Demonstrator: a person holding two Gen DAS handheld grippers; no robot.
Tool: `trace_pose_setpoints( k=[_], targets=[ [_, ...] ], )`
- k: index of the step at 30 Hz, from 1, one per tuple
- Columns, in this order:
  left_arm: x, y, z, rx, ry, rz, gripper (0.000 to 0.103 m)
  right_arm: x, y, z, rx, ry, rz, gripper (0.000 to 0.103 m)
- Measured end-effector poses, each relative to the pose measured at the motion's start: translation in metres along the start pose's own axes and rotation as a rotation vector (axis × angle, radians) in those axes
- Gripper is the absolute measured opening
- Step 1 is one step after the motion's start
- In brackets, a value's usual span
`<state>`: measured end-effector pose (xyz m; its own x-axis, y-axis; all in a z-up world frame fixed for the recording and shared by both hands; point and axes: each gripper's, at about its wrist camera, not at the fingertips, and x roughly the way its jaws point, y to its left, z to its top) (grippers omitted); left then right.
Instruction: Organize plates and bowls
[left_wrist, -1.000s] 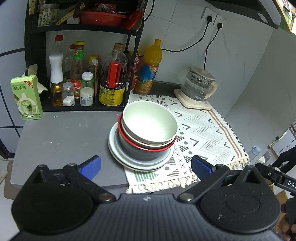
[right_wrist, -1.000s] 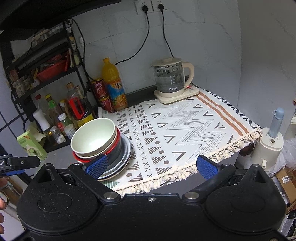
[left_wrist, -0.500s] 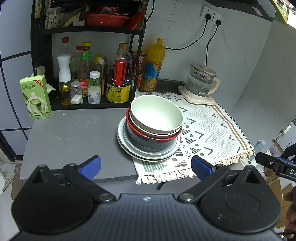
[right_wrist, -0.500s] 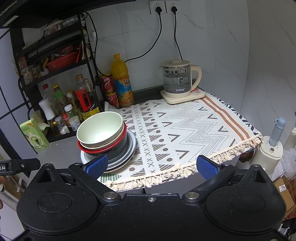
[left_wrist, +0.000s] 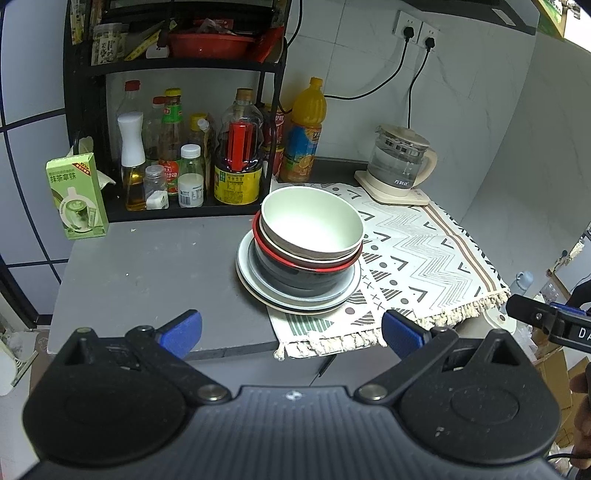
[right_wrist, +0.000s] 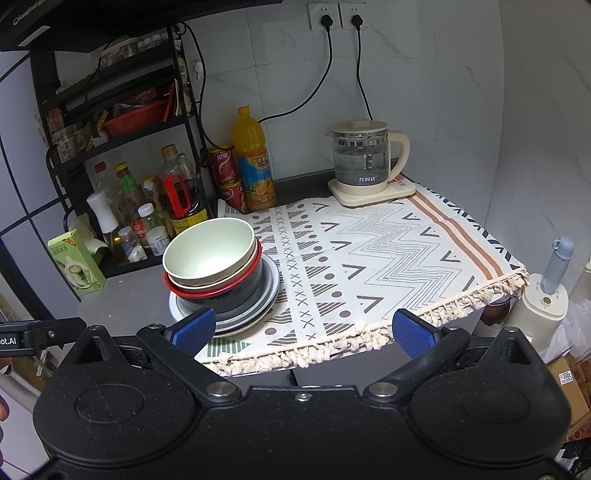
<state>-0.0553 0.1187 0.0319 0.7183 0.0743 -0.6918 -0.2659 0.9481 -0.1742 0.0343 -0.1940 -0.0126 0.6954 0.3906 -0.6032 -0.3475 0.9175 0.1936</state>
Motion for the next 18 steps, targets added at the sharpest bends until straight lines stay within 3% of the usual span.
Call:
trace_pose_setpoints(
  k=[18],
  targets=[
    [0.0033,0.0009,0.0018,-0.005,-0.006,-0.008,0.102,-0.0002,-0.0001,0.0006,-0.007,-0.005,-0.009,0.103]
  ],
)
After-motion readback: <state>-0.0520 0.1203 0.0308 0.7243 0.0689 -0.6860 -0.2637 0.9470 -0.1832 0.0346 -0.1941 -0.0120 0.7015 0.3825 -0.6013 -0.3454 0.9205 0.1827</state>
